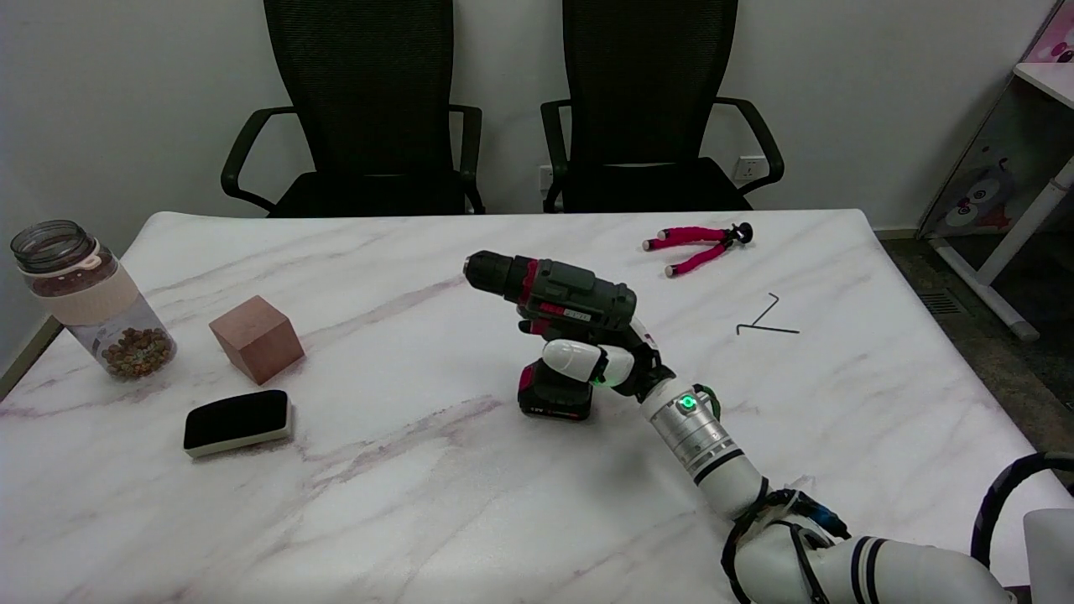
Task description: Pick up the power screwdriver.
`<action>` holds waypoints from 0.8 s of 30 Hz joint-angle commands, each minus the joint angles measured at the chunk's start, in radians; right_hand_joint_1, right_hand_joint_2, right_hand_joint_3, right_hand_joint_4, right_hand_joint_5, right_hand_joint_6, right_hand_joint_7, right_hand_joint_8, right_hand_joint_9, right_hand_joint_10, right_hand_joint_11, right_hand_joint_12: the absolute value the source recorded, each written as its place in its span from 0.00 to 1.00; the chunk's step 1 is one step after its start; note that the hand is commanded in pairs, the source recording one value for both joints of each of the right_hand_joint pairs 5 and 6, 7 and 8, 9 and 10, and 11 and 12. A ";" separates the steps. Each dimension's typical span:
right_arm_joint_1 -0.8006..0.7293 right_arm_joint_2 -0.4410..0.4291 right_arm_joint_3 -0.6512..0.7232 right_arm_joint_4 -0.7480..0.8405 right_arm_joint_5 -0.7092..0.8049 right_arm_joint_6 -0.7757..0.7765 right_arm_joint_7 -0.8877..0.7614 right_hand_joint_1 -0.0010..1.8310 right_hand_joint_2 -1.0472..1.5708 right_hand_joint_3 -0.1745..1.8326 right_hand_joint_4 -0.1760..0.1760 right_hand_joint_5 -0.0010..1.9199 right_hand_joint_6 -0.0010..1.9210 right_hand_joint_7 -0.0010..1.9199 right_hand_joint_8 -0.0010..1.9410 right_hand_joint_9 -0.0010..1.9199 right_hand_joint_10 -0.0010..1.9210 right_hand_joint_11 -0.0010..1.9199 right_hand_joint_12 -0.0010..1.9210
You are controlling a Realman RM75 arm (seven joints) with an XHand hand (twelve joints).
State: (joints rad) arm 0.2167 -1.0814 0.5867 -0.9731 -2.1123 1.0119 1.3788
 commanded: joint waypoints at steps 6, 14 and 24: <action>0.006 -0.002 0.007 0.008 0.006 -0.026 -0.037 0.52 0.49 0.29 0.43 0.23 0.23 0.23 0.23 0.33 0.33 0.44 0.44; 0.010 -0.002 0.009 0.017 0.008 -0.044 -0.038 0.54 0.53 0.36 0.45 0.31 0.31 0.31 0.31 0.38 0.38 0.57 0.57; 0.023 -0.020 0.010 0.046 0.023 -0.049 -0.038 0.55 0.61 0.37 0.45 0.41 0.41 0.41 0.40 0.61 0.61 0.67 0.67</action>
State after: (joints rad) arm 0.2270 -1.0844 0.5938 -0.9577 -2.1059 0.9797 1.3476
